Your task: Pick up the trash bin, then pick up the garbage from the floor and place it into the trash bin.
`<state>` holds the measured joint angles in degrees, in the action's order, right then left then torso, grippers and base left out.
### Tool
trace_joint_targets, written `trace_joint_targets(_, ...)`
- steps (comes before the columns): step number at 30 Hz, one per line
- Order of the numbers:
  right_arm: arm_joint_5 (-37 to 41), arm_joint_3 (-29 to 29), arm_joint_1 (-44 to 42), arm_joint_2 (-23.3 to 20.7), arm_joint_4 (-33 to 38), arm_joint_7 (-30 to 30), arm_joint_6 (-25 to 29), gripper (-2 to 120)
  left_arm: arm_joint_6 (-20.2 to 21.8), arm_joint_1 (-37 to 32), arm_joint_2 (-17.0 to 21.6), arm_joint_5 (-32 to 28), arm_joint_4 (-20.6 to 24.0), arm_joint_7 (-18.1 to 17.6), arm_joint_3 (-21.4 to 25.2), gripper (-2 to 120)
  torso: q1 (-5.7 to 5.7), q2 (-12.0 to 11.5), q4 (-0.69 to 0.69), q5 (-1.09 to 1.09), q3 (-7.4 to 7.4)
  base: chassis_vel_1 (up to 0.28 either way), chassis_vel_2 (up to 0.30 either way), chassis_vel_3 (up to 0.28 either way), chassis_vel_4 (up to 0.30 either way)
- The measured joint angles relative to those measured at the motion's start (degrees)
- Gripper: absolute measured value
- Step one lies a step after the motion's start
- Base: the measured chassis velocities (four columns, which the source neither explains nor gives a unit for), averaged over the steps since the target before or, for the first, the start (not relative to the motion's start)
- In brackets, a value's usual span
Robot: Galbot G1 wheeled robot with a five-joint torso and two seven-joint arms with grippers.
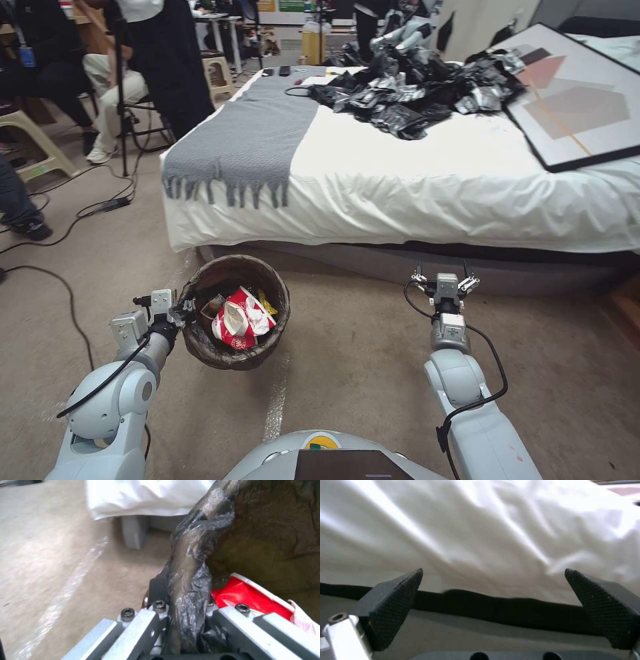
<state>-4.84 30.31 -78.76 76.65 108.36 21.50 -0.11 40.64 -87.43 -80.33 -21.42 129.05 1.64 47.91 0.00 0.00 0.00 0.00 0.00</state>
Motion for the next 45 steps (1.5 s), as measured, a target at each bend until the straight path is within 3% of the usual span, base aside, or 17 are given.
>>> trace_joint_targets(45,-2.3,-1.8,0.3,0.9,-2.2,0.2,0.8,100,-0.4,0.4,0.1,0.3,-1.3,0.3,0.0,0,0.00,0.0,0.00,0.00,0.00,0.103,0.106,0.104,0.103)
